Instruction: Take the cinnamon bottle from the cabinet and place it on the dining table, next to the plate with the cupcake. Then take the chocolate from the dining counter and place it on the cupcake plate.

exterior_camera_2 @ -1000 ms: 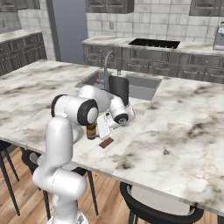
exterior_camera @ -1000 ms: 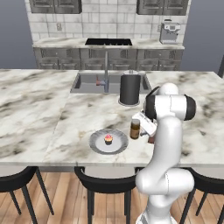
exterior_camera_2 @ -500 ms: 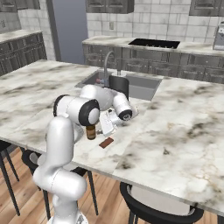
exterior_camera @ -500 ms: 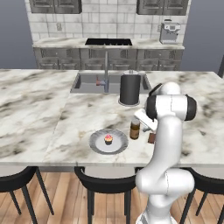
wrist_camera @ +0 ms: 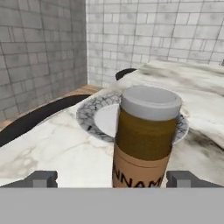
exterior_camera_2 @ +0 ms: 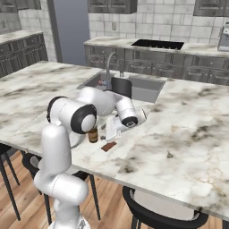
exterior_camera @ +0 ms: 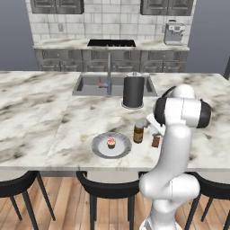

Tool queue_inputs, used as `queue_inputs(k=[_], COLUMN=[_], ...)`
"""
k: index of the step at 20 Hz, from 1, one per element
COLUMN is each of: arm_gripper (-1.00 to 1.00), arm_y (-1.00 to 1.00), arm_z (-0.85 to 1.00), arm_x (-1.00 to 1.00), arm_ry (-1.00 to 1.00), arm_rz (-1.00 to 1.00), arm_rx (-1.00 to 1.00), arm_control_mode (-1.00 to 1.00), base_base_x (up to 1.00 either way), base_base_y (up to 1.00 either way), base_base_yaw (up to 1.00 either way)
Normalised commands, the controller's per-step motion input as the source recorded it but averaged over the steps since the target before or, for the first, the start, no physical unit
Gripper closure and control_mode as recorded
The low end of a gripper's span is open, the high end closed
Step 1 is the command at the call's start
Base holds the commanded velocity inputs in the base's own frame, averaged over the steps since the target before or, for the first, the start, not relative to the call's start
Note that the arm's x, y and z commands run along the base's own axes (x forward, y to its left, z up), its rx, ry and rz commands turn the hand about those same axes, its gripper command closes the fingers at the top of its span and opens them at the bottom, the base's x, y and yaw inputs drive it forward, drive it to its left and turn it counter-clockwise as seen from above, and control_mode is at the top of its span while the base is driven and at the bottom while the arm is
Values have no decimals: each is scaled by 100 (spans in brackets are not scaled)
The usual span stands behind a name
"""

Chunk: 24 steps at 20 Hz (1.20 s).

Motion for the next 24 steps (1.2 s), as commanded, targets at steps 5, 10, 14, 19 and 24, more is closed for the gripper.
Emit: queue_inputs(k=[5,10,14,19,24], arm_gripper=[-100,-100,-100,-100,-100], arm_y=[-24,-23,-13,-4,2], arm_z=[37,32,27,19,17], arm_x=[-18,-35,-19,-18,-16], arm_ry=[0,4,21,20,13], arm_rz=[-17,-25,-50,-59,-51], arm_rx=[-10,-13,-9,-12,-31], arm_control_mode=[-100,-100,-100,-100,-100], base_base_x=[0,0,0,0,0], base_base_y=[0,0,0,0,0], base_base_yaw=[0,0,0,0,0])
